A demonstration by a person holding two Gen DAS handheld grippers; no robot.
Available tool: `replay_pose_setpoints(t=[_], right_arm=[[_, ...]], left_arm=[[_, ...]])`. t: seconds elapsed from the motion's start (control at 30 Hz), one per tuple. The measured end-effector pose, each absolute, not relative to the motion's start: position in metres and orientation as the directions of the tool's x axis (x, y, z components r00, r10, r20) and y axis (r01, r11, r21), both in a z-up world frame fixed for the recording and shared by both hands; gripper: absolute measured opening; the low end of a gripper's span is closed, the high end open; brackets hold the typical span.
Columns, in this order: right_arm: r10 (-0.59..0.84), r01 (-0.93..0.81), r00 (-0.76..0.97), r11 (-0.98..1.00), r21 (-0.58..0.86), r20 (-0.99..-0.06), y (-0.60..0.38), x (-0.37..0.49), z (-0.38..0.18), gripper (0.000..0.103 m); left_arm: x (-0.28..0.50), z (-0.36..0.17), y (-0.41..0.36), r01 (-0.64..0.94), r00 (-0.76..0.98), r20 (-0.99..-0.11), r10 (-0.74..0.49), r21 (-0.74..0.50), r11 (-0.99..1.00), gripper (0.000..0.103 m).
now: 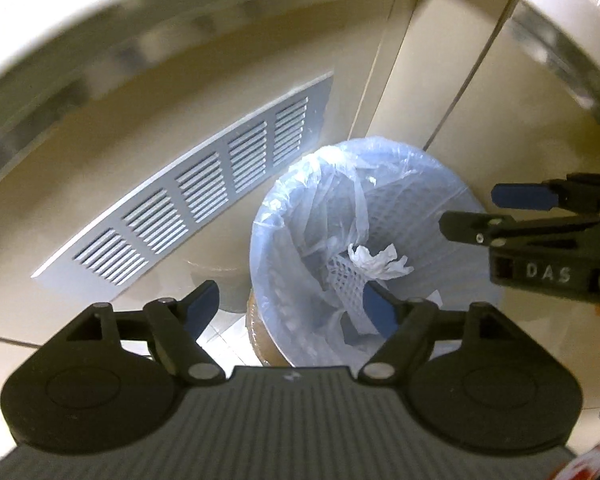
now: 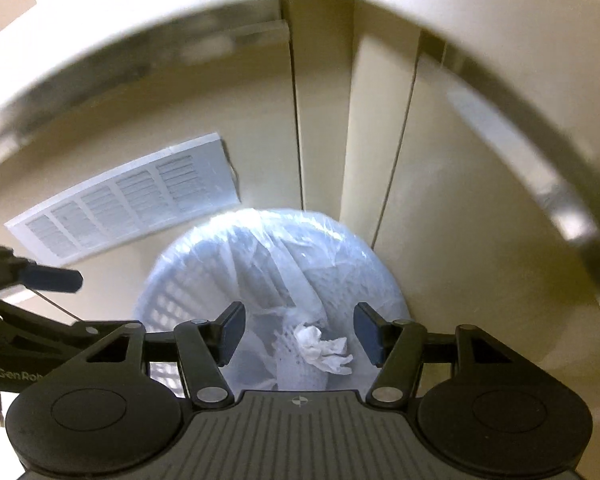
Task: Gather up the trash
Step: 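Raise both open tools back toward the counter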
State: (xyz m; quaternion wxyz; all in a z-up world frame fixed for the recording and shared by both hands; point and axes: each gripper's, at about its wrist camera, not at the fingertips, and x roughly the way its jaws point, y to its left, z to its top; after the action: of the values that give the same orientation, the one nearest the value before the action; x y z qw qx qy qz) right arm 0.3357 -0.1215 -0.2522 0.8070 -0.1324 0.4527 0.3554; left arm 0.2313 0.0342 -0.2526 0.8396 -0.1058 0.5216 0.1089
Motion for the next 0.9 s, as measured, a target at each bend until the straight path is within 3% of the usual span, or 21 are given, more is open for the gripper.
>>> replay_pose_setpoints(t=[0.23,0.5,0.9], right_arm=[[0.547,-0.724,0.323,0.668,0.171,-0.772,-0.125,0.326,-0.196,0.060],[0.660,-0.775,0.370,0.607,0.174,-0.654,-0.134,0.319,-0.118,0.060],[0.741,-0.815,0.380,0.551,0.178,-0.553,-0.118,0.353,-0.058,0.060]], left_arm=[[0.208,-0.209,0.035,-0.318,0.480,-0.874,0.077,-0.091,0.944,0.078],[0.188,-0.137,0.031,-0.319,0.593,-0.796,0.121,-0.095,0.943,0.086],[0.209,-0.060,0.051,-0.505,0.657,-0.671,0.343,-0.056,0.861,0.090]])
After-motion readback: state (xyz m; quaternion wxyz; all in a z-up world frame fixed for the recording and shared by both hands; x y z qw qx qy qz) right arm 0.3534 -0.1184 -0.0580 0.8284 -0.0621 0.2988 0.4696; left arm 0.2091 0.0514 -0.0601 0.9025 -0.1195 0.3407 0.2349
